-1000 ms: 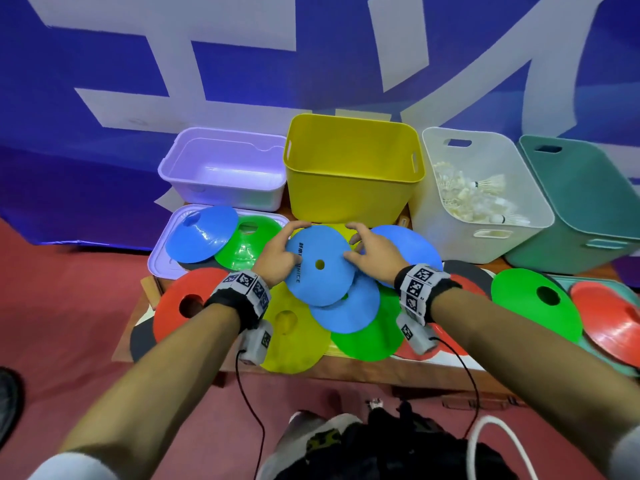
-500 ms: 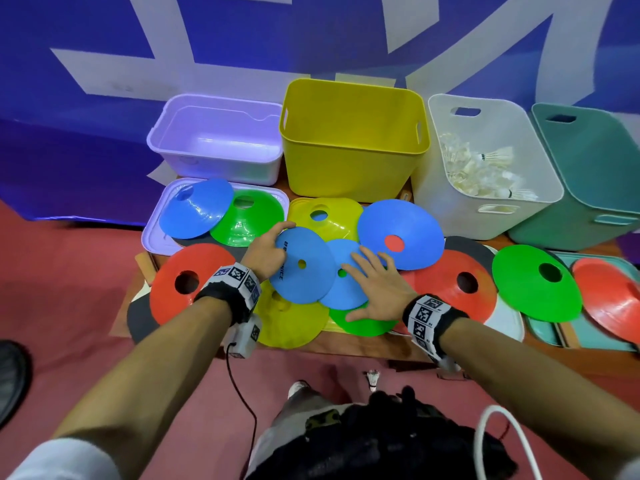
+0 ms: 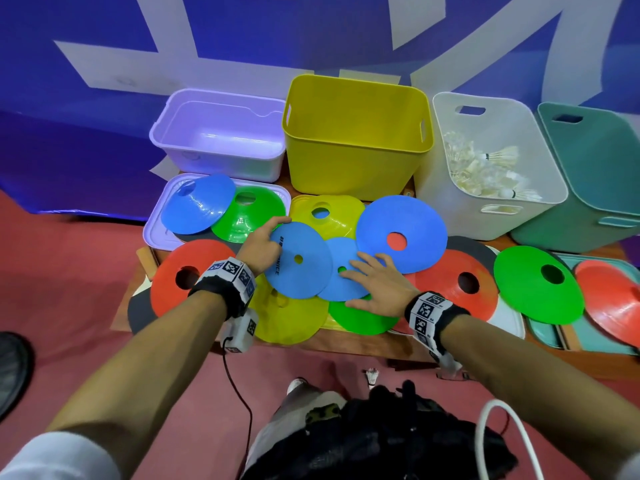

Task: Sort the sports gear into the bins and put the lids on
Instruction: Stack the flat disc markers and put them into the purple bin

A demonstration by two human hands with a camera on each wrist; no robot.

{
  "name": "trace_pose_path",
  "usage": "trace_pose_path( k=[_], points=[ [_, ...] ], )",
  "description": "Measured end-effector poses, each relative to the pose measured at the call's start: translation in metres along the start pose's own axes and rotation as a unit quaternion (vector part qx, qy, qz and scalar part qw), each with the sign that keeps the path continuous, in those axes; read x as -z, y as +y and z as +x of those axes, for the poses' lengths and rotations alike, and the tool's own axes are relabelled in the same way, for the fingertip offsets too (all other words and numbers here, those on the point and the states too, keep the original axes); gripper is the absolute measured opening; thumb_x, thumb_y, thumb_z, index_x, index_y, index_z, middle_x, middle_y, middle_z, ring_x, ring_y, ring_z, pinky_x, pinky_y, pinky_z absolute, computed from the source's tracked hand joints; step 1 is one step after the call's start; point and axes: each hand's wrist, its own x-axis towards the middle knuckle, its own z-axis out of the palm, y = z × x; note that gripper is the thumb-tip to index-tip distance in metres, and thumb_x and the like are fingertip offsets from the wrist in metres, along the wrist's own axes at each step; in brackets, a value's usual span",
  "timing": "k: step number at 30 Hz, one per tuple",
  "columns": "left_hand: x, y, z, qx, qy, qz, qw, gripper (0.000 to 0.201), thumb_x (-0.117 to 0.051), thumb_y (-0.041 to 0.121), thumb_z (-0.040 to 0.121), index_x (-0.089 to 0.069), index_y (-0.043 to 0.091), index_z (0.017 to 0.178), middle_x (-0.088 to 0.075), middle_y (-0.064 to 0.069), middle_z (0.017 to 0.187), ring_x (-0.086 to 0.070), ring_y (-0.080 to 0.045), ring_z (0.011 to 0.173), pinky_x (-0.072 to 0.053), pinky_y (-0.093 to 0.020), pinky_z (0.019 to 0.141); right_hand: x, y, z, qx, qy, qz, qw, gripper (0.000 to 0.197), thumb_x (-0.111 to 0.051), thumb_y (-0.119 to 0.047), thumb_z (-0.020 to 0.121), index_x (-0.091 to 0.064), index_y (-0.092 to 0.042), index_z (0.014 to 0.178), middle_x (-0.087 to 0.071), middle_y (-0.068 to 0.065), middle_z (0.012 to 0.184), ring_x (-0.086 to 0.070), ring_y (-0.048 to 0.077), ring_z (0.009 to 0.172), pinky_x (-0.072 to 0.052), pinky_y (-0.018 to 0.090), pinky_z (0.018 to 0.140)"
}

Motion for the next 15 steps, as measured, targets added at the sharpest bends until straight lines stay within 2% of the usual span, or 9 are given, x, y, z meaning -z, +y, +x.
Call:
trace_pose_path(
  k=[2,4,7,9,10,12,15],
  points=[
    [0.004,0.003,0.001,0.006,0.022,-0.018,1.000,0.064,-0.044,-0.012,0.077,-0.054,0.034,0.120,-0.058,-0.016,0.094,-0.049,-0.029,0.075,-0.040,-0.039,0.061,0.008,0.001,0.001,0.015,0.027,0.032,0.999,0.070,-0.031,-0.066,0.092,-0.040,-0.024,0.147,-0.047,0.001,0.146,-0.035,0.022,0.140,-0.014,0.043,0.113],
    [0.008,0.004,0.001,0.011,0.061,-0.039,0.997,0.065,-0.045,-0.008,0.073,-0.056,0.038,0.118,-0.060,-0.006,0.095,-0.054,-0.036,0.082,-0.046,-0.044,0.066,0.017,0.000,0.004,0.024,0.055,0.058,0.997,0.052,-0.043,-0.051,0.099,-0.045,-0.024,0.143,-0.056,-0.003,0.138,-0.050,0.017,0.126,-0.025,0.038,0.103],
    [0.014,0.008,-0.001,0.008,0.104,-0.057,0.993,0.068,-0.046,-0.006,0.071,-0.055,0.042,0.118,-0.059,-0.001,0.095,-0.058,-0.036,0.088,-0.051,-0.050,0.073,0.028,-0.002,0.012,0.024,0.090,0.061,0.994,0.037,-0.041,-0.037,0.102,-0.054,-0.023,0.134,-0.067,-0.002,0.122,-0.061,0.019,0.106,-0.034,0.038,0.090],
    [0.019,0.013,-0.004,0.001,0.118,-0.053,0.992,0.067,-0.047,-0.009,0.075,-0.053,0.036,0.124,-0.058,-0.003,0.098,-0.057,-0.030,0.085,-0.051,-0.048,0.074,0.035,-0.005,0.018,0.023,0.125,0.061,0.990,0.032,-0.041,-0.031,0.103,-0.060,-0.019,0.126,-0.073,0.002,0.100,-0.065,0.026,0.087,-0.040,0.038,0.079],
    [0.022,0.015,-0.006,-0.006,0.124,-0.048,0.991,0.067,-0.047,-0.010,0.076,-0.052,0.034,0.127,-0.058,-0.003,0.101,-0.056,-0.028,0.086,-0.051,-0.046,0.075,0.040,-0.006,0.021,0.015,0.138,0.066,0.988,0.031,-0.041,-0.029,0.103,-0.060,-0.018,0.125,-0.073,0.005,0.095,-0.065,0.030,0.081,-0.042,0.038,0.073],
    [0.029,0.016,-0.009,-0.023,0.136,-0.038,0.990,0.068,-0.049,-0.010,0.076,-0.050,0.031,0.130,-0.057,-0.003,0.107,-0.057,-0.028,0.092,-0.052,-0.044,0.078,0.051,-0.010,0.026,-0.006,0.158,0.073,0.985,0.031,-0.038,-0.030,0.104,-0.056,-0.019,0.127,-0.071,0.008,0.102,-0.065,0.034,0.082,-0.046,0.040,0.067],
    [0.040,0.016,-0.011,-0.034,0.155,-0.024,0.987,0.069,-0.049,-0.008,0.077,-0.047,0.032,0.133,-0.056,-0.003,0.113,-0.056,-0.028,0.095,-0.052,-0.040,0.081,0.072,-0.017,0.036,-0.026,0.199,0.088,0.976,0.032,-0.036,-0.030,0.105,-0.052,-0.018,0.131,-0.068,0.008,0.115,-0.064,0.038,0.087,-0.047,0.043,0.068]
  ],
)
